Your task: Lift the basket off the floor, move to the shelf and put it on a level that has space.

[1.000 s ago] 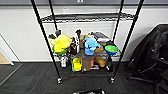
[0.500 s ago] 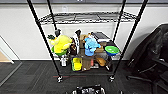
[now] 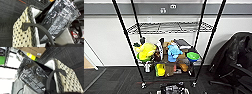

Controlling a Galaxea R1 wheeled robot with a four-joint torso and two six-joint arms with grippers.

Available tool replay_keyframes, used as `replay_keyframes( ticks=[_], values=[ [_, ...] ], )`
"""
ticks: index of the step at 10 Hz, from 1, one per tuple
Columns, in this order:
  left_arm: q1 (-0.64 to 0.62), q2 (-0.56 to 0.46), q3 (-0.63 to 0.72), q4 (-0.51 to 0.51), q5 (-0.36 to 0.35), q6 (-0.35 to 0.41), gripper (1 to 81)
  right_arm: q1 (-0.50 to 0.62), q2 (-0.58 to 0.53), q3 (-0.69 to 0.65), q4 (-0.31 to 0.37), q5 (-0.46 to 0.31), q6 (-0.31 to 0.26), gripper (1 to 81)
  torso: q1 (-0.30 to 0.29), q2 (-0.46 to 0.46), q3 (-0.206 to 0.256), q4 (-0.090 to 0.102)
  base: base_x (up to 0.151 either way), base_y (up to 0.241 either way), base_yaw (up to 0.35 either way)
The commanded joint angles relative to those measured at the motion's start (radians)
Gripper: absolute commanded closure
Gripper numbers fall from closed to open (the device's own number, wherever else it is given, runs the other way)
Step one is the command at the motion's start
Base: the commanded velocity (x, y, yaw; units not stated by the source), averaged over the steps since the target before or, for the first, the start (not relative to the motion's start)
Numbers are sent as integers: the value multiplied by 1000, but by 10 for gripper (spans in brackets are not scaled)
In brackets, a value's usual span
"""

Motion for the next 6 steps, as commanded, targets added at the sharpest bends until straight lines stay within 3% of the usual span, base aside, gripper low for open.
replay_keyframes(
  ticks=[1, 5, 6],
  values=[
    [-117, -39, 72, -23, 42, 0, 811, 117, -8, 58, 8, -32, 2, 811, -63, 98, -1, 0, 0, 0, 0],
    [-129, -87, 135, -25, 23, -1, 811, 137, -13, 95, 8, -32, 0, 811, -144, 225, 10, 0, 0, 0, 0],
    [-132, -87, 138, -26, 25, -1, 811, 139, -14, 104, 6, -32, 0, 811, -166, 260, 47, 0, 0, 0, 0]
  ],
)
